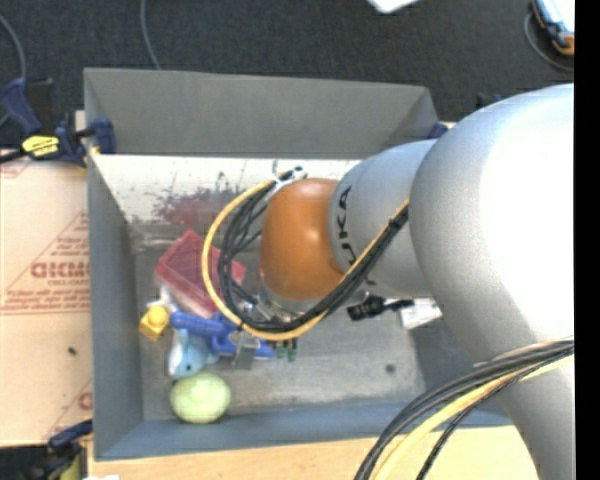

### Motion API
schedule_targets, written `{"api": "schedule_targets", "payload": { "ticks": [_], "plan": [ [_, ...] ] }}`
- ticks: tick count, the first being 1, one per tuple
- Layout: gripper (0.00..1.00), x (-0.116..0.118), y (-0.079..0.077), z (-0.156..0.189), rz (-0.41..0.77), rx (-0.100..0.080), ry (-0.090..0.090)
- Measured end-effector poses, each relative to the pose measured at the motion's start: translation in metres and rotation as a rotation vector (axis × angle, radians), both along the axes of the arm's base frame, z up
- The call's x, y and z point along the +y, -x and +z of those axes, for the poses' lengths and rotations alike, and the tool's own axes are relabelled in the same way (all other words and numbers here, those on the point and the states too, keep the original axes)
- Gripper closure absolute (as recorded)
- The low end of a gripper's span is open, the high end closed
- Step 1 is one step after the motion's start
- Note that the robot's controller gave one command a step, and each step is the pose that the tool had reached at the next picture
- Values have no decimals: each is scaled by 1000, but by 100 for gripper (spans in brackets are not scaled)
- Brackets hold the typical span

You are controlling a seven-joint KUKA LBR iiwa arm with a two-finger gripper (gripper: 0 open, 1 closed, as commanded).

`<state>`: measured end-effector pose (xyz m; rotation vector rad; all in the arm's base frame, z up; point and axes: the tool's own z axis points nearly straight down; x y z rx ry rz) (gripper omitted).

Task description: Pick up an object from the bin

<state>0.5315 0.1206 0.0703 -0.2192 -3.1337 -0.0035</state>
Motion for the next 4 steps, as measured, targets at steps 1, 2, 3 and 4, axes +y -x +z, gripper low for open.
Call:
{"api": "schedule_targets", "payload": {
  "ticks": [1,2,3,4],
  "plan": [
    [100,0,1,2,0,1,0],
    [100,-1,1,13,-1,3,0],
    [100,0,0,24,0,0,0],
    [100,-1,0,37,0,1,0]
  ]
}}
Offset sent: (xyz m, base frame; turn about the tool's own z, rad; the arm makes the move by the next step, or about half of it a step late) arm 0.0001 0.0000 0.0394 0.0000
